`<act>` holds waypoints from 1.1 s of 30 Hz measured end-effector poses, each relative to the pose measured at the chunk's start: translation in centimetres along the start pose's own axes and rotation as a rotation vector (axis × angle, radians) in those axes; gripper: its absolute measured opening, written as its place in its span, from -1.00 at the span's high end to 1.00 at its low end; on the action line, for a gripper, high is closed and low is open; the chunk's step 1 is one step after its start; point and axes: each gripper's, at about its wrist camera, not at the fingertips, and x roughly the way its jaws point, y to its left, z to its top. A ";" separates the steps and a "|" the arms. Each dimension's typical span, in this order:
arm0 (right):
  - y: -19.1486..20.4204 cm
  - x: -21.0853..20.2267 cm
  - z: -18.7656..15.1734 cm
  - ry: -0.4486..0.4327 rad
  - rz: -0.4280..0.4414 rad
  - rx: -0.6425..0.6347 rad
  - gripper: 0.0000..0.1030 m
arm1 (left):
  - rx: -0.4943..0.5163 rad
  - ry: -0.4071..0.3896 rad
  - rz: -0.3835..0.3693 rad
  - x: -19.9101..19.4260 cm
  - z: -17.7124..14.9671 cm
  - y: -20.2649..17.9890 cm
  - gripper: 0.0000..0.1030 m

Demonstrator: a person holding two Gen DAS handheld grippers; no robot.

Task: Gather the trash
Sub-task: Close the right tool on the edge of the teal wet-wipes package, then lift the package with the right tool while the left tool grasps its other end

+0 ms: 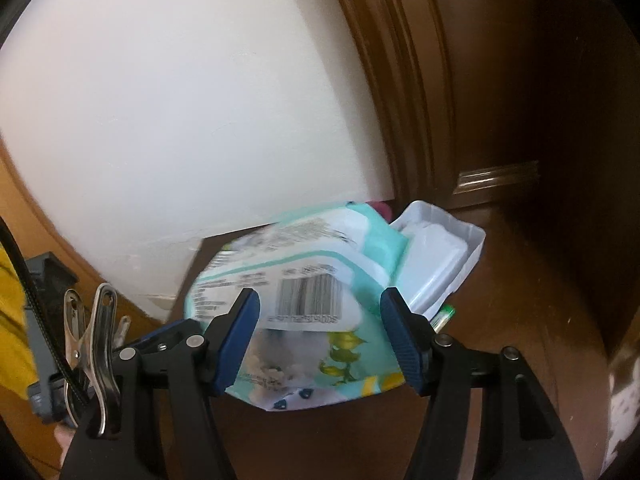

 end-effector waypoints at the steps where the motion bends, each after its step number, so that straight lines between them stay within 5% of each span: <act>1: 0.3 -0.7 -0.4 -0.010 0.009 -0.006 -0.26 | 0.012 -0.003 -0.003 -0.4 -0.3 -0.1 -0.16; 17: 1.9 -9.0 -9.1 -0.065 0.018 0.025 -0.26 | 0.183 0.039 -0.050 -5.9 -7.9 -3.7 -0.16; 23: 0.3 -9.8 -12.0 -0.052 0.003 0.090 -0.26 | 0.247 0.105 -0.023 -5.0 -10.5 -4.9 -0.16; 33: -0.7 -10.5 -14.8 -0.049 -0.073 0.081 -0.26 | 0.302 0.099 0.052 -4.3 -11.8 -5.1 -0.24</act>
